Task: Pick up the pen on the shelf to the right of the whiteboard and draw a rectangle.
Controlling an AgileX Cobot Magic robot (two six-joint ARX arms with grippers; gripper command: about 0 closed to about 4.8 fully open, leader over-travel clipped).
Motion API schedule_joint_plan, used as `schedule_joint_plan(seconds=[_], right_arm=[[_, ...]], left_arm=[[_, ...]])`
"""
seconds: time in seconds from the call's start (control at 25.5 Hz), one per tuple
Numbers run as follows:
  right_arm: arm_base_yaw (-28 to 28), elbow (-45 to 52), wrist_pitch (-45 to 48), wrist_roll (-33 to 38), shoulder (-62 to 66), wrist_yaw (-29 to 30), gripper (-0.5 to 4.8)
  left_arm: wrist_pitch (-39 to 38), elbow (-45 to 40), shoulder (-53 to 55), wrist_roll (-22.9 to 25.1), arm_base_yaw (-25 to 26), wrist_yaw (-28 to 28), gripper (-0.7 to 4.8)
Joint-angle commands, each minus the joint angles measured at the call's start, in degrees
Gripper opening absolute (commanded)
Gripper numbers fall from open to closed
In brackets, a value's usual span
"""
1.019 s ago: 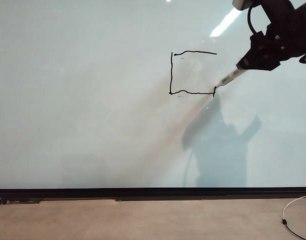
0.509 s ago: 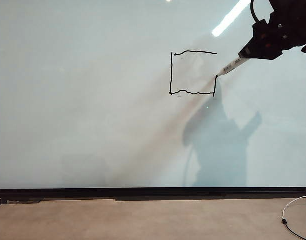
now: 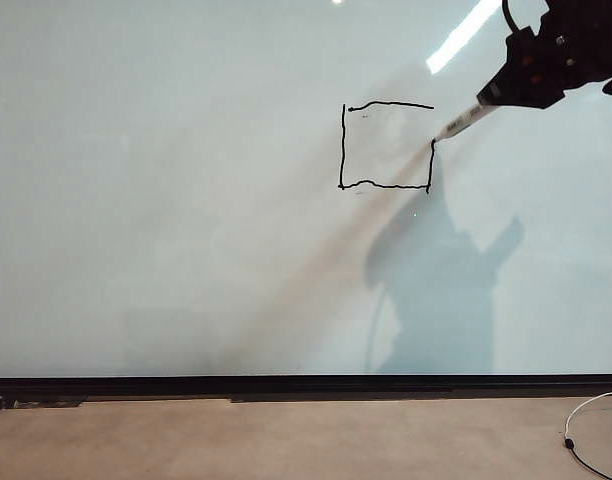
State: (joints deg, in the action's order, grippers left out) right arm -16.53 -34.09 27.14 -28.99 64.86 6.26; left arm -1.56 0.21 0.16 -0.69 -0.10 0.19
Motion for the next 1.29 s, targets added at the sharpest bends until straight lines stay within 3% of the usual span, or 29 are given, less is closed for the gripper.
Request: schedule_joint_plan(seconds=[0.04,1.29], right_arm=[[0.04,-0.42,1.77,0.04,-0.83,-0.17,-0.05],[0.02,-1.86,1.36,0.04,-2.01,0.02,-0.05]], left_arm=[[0.35,0.17,0.02,0.24,0.0,0.0,-0.04],[0.35,0.17,0.02,0.24,0.0,0.02,-0.04]])
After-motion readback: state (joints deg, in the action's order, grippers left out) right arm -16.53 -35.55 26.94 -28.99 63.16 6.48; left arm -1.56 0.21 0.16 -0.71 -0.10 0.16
